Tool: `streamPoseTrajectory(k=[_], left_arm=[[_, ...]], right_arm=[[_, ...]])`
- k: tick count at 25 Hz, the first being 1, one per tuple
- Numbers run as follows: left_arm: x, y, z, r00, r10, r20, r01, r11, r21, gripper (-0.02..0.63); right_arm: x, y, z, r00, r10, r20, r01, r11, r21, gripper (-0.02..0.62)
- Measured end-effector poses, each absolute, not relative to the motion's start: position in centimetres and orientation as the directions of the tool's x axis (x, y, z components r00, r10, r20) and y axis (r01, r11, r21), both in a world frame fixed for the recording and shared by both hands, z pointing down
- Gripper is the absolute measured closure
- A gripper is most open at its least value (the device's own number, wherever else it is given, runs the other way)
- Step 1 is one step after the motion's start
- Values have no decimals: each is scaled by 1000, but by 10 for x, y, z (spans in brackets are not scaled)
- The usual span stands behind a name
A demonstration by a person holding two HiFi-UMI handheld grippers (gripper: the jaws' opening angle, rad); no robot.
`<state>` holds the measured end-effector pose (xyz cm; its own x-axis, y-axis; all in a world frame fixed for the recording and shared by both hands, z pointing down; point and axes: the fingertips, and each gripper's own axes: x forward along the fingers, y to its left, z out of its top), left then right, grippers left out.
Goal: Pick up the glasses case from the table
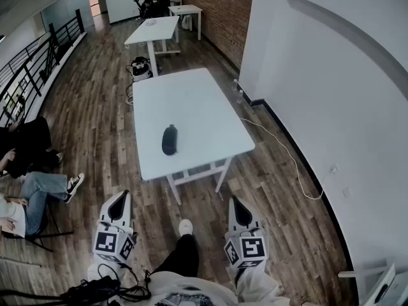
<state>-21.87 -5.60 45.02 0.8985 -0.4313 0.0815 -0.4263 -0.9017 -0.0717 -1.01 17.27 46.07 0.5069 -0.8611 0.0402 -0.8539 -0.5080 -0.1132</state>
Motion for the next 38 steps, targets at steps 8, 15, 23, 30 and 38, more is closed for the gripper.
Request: streamPoseTrajectory(k=[8,15,23,30,38], left_arm=[[-78,-210,420,914,-397,86,-391,-917,-78,592],[-18,-259,422,907,-398,137,-389,-917,-88,592],[14,-260,476,899,-331,287,-366,-928,77,422],[56,-246,541,862,-249,442,-350,-923,162,94],[91,-275,642,704,-250,664,-452,-880,148,94]], right_arm=[[111,0,408,475,-880,9,-878,-474,-63,600],[176,-54,409,458,-888,44,-884,-460,-87,600],[202,-72,424,408,-910,78,-905,-414,-101,600],[224,-66,441,413,-902,124,-898,-426,-108,600],[254,-41,442,462,-874,153,-876,-477,-78,600]])
